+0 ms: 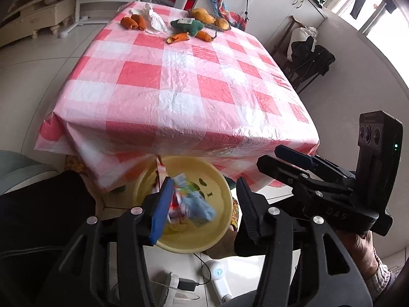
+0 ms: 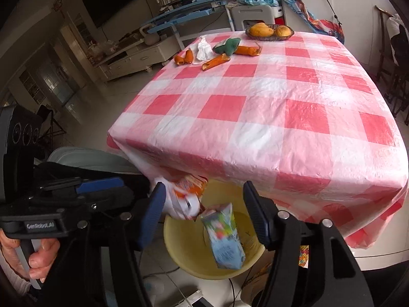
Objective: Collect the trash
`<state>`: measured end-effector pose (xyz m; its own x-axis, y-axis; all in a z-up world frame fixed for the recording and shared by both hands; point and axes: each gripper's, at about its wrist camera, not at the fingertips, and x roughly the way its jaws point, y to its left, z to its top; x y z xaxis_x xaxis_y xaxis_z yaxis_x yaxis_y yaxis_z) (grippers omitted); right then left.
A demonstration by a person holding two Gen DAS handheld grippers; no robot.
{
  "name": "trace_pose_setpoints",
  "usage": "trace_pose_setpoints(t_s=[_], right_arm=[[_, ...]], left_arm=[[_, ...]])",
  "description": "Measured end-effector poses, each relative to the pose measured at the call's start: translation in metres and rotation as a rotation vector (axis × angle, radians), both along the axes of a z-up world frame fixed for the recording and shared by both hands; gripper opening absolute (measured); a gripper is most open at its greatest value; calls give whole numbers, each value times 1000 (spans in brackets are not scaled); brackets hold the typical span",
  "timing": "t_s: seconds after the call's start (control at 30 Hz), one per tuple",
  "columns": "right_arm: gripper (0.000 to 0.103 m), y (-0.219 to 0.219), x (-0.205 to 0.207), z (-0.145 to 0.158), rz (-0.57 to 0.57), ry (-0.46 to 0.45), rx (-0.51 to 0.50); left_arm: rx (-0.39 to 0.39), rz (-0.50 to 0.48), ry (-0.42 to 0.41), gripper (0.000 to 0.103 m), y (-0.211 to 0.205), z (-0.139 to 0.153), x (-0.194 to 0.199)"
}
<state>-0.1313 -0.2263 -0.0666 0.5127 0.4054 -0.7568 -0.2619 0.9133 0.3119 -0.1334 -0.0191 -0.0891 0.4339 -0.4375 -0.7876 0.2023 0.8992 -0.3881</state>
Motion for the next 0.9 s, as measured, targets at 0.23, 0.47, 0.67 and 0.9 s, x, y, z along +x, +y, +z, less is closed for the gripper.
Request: trace_pose_setpoints(t_s=[0.23,0.47,0.67,0.9], right_arm=[[86,-24,1,9,-209,-106,-11],[86,-31,7,9,-312,-129,-46],[91,-15,4,8,-279,-162,-145],[91,-4,4,0,-241,-155,-218]], left_arm=[[34,107,-175,72,15,31,-10],[157,239,-354,84,24,55,-18],[185,258,-361,90,25,57,-18],[198,277,-334,94,27,52,-13]])
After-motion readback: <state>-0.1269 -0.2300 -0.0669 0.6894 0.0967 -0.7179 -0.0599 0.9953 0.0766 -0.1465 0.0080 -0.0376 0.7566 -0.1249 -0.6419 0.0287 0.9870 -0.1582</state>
